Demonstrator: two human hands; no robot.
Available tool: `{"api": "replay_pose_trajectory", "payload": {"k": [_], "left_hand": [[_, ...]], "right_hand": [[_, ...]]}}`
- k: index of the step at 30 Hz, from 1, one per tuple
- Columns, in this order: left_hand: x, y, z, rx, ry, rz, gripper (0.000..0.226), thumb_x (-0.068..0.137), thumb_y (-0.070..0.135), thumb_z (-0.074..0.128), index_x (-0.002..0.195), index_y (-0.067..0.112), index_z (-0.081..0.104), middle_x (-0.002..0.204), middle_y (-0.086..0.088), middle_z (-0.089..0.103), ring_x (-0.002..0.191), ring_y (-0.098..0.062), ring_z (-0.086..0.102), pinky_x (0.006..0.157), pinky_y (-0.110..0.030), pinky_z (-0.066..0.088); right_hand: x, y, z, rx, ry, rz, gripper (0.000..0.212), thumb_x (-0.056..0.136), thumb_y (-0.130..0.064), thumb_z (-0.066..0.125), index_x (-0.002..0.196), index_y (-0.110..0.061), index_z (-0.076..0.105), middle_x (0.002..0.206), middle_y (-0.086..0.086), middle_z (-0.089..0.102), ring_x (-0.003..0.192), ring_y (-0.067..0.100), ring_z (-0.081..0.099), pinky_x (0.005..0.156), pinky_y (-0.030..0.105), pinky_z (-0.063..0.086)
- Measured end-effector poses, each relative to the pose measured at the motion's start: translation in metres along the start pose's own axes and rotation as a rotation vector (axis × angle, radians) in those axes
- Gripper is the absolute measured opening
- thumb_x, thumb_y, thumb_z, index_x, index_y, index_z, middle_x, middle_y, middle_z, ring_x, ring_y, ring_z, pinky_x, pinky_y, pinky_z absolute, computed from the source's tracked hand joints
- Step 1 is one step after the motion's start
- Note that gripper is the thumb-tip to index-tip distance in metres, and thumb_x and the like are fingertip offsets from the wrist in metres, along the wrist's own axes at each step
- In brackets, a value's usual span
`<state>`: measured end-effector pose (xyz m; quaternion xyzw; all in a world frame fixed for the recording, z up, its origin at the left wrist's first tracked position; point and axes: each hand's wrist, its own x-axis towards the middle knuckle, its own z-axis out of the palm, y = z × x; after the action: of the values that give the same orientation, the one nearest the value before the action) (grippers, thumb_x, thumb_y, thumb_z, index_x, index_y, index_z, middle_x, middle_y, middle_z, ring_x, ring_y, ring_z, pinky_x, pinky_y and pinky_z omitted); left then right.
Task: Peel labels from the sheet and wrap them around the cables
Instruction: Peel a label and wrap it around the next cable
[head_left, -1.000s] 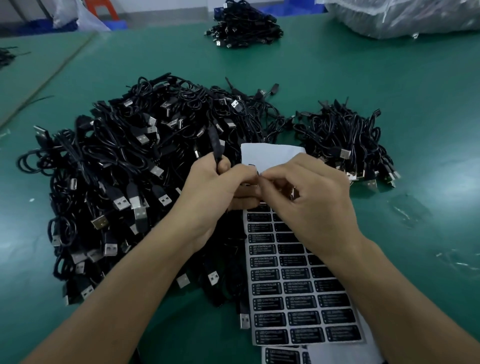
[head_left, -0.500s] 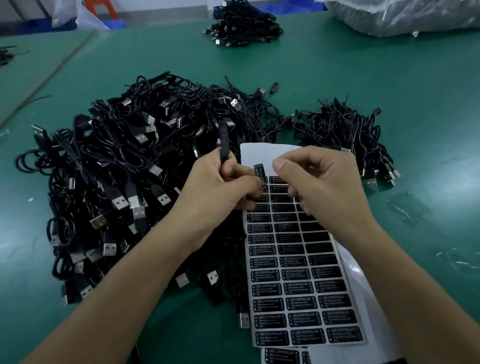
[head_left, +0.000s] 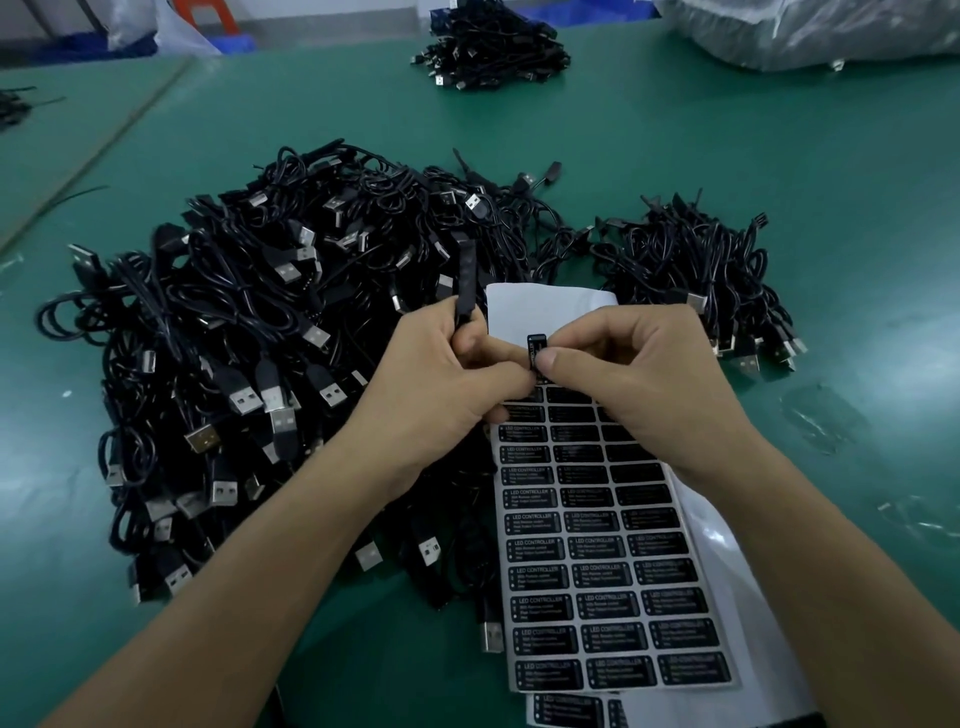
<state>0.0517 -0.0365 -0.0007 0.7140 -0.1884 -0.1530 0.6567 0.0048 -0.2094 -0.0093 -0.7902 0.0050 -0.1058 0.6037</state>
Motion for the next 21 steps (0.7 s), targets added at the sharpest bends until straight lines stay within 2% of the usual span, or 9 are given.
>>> {"api": "replay_pose_trajectory", "payload": {"k": [2,4,6,8,10,13,17,19,21], "left_hand": [[0.001,0.000,0.000,-0.031,0.019,-0.008,0.039,0.068,0.004,0.070,0.066,0.023,0.037,0.077,-0.012,0.075,0.063,-0.010,0.068,0.053,-0.022,0.052],[0.001,-0.002,0.002,-0.037,0.048,-0.023,0.034,0.080,0.012,0.072,0.061,0.033,0.054,0.074,-0.005,0.074,0.063,-0.015,0.070,0.050,-0.023,0.052],[0.001,0.000,0.004,-0.062,0.063,-0.061,0.021,0.094,0.031,0.061,0.074,0.036,0.064,0.085,-0.005,0.077,0.062,-0.021,0.070,0.047,-0.026,0.051],[0.002,0.002,0.004,-0.097,0.068,-0.122,0.031,0.092,0.046,0.043,0.072,0.026,0.057,0.089,-0.009,0.077,0.058,-0.024,0.068,0.044,-0.029,0.049],[0.003,0.002,0.002,-0.086,0.055,-0.131,0.036,0.089,0.044,0.035,0.064,0.021,0.044,0.088,-0.011,0.076,0.053,-0.024,0.064,0.045,-0.031,0.049],[0.000,0.000,0.002,0.022,-0.005,-0.069,0.042,0.098,0.033,0.040,0.060,0.021,0.052,0.081,-0.007,0.075,0.052,-0.018,0.062,0.046,-0.028,0.050],[-0.002,-0.001,0.003,0.118,-0.050,-0.022,0.038,0.107,0.024,0.044,0.082,0.014,0.071,0.071,0.000,0.069,0.051,-0.013,0.058,0.043,-0.022,0.046],[-0.001,-0.003,0.003,0.147,-0.066,-0.008,0.032,0.106,0.024,0.047,0.094,0.013,0.074,0.069,0.002,0.067,0.050,-0.010,0.057,0.042,-0.020,0.045],[-0.002,-0.004,0.004,0.150,-0.076,-0.007,0.025,0.104,0.023,0.051,0.099,0.012,0.073,0.068,0.003,0.066,0.048,-0.010,0.057,0.041,-0.020,0.044]], "right_hand": [[0.001,0.001,0.000,-0.033,0.019,-0.011,0.007,0.082,-0.017,0.081,0.077,-0.018,0.077,0.070,0.016,0.068,0.058,0.013,0.053,0.056,0.025,0.045],[0.001,0.001,0.001,-0.051,0.041,-0.013,0.009,0.082,-0.016,0.080,0.075,-0.019,0.077,0.067,0.015,0.067,0.056,0.012,0.051,0.055,0.024,0.044],[0.001,0.001,0.002,-0.043,0.084,-0.018,0.012,0.082,-0.016,0.080,0.071,-0.021,0.077,0.065,0.014,0.066,0.056,0.012,0.051,0.055,0.026,0.044],[0.001,0.000,0.002,0.027,0.142,-0.019,0.014,0.082,-0.015,0.080,0.070,-0.020,0.076,0.060,0.006,0.065,0.053,0.007,0.051,0.053,0.021,0.044],[0.002,-0.003,-0.001,0.168,0.180,-0.009,0.015,0.082,-0.013,0.078,0.069,-0.020,0.076,0.054,-0.007,0.060,0.048,0.000,0.046,0.049,0.013,0.039],[0.002,-0.007,-0.002,0.374,0.161,0.044,0.016,0.083,-0.012,0.076,0.070,-0.022,0.077,0.058,-0.008,0.056,0.054,0.004,0.046,0.047,0.015,0.037],[0.000,-0.011,0.002,0.482,0.081,0.080,0.005,0.076,-0.022,0.078,0.072,-0.025,0.079,0.074,-0.002,0.067,0.075,0.011,0.062,0.059,0.023,0.049],[-0.001,-0.012,0.003,0.523,0.063,0.100,0.005,0.072,-0.026,0.075,0.075,-0.023,0.078,0.080,0.006,0.071,0.080,0.018,0.068,0.066,0.025,0.053],[-0.001,-0.011,0.002,0.542,0.066,0.113,0.006,0.073,-0.025,0.074,0.075,-0.021,0.078,0.085,0.012,0.073,0.079,0.022,0.070,0.066,0.025,0.054]]}}
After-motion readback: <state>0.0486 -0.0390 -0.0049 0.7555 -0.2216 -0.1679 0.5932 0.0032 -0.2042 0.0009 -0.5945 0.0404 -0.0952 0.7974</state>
